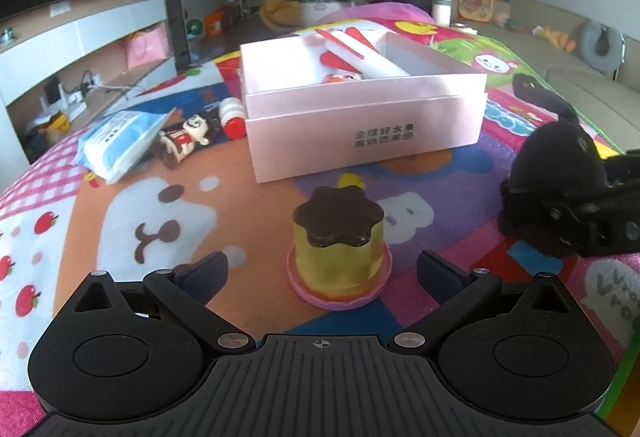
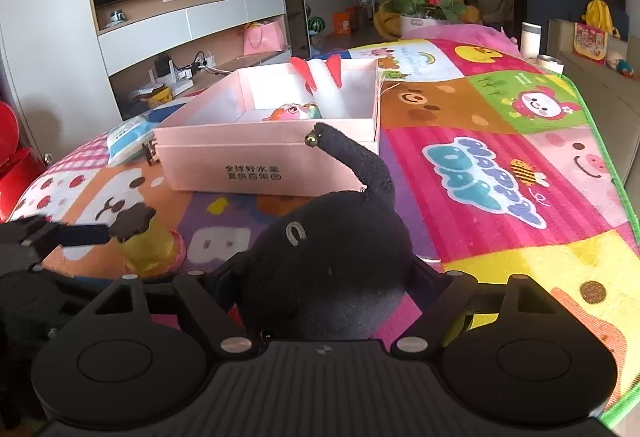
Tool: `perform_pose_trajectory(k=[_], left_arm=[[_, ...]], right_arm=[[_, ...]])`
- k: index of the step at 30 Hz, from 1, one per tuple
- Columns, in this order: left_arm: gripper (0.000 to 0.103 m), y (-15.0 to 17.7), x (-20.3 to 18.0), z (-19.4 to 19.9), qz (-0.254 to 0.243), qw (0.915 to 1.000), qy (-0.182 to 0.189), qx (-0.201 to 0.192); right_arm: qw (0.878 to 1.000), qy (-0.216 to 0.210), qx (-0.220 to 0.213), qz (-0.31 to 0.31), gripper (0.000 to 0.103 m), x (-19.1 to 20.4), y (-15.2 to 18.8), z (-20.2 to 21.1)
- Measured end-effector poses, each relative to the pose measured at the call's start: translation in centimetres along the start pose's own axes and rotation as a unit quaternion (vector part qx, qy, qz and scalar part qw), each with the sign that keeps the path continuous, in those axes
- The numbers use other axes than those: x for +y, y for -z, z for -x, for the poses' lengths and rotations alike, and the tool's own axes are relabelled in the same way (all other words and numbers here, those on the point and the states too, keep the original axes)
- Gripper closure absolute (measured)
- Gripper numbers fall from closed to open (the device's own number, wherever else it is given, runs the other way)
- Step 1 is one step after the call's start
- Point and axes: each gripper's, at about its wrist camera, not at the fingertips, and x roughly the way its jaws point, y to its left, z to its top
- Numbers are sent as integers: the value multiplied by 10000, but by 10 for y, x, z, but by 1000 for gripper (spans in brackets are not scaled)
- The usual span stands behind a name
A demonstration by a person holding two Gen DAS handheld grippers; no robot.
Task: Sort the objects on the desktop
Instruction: 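Grasp the plush cat with the right gripper while the left gripper releases it and grasps the pudding toy, then lower the plush cat and pudding toy into the pink box and open both grippers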
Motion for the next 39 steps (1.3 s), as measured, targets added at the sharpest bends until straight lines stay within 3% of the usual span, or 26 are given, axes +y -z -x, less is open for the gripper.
perform_pose_trajectory(k=[8,10,12,21,27,34,39], left_arm=[[20,2,-4,3,49,9998,172,-58],[36,3,-7,7,10,9997,236,-101],[43,4,-10,12,-12,9995,303,-120],[43,23,-8,43,-39,9983,496,-294],[43,12,-12,69,-164,9965,532,-617],[43,-25,-12,85,-406,9919,344,-1153],[43,-83,1,68,-389,9873,163,-1529]], right_arm=[[10000,-17,54,-34,22,-9,11,23],[10000,12,38,-34,22,-10,12,29],[10000,23,2,-38,23,-11,12,36],[9989,-161,-419,117,28,-12,8,81],[9972,-300,-677,87,30,-11,1,96],[9967,-448,-670,30,31,-14,0,98],[9959,-439,-772,147,31,-16,-12,99]])
